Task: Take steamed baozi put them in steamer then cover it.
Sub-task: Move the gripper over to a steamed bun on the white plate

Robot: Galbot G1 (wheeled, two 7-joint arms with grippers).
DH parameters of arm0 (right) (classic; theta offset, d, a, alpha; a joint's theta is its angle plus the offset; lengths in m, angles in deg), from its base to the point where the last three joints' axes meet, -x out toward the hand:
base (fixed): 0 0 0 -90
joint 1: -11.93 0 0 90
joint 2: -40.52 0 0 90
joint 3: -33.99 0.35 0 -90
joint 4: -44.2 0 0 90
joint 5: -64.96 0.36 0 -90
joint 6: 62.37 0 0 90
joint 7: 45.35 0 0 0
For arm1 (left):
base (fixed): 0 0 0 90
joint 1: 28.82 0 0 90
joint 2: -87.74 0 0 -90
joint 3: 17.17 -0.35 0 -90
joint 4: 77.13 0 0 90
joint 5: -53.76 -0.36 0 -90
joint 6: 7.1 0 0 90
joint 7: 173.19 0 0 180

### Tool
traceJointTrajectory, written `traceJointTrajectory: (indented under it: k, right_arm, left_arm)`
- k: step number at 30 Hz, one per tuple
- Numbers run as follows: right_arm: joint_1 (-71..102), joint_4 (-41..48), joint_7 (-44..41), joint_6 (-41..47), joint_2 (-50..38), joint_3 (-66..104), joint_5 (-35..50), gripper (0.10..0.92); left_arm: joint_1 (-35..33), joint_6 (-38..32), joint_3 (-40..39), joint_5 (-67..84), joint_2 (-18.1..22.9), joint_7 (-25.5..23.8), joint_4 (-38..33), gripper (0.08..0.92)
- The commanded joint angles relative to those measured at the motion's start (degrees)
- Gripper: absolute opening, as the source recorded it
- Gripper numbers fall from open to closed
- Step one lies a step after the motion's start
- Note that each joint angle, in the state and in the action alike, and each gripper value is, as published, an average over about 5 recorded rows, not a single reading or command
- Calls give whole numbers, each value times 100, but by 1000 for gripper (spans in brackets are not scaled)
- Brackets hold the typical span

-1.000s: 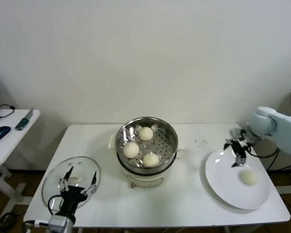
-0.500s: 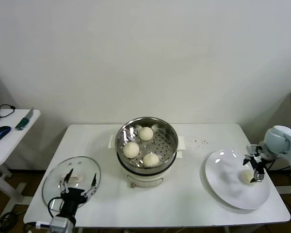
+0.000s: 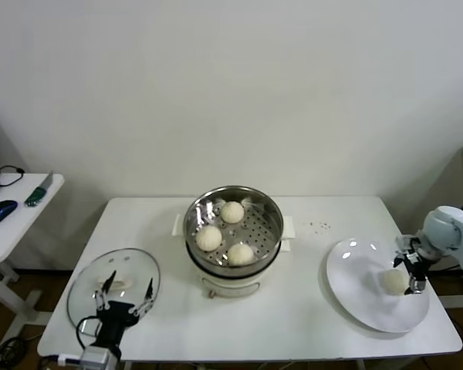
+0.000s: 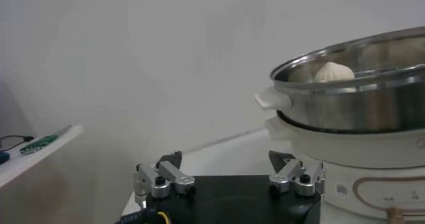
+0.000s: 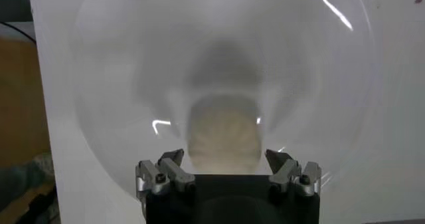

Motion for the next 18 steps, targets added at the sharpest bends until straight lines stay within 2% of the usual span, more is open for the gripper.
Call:
traceJointTrajectory:
  k: [1,8,14,18]
  right_arm:
    - [177,241,-20,-33,161,138,-130,823]
    - [146,325,-69,-99,263,124,-126,807]
    - [-40,266,-125,-88,239,-21,-11,694]
    - [-576,83,-129,12,180,-489,365,663]
  left_arm:
    - [3,-3,3,-21,15,1,24,823]
    - [31,14,4,-22,14,6,28,823]
    - [17,7,7,-24,26,6,17,823]
    - [4,-8,8,-23,34,-7,-6,823]
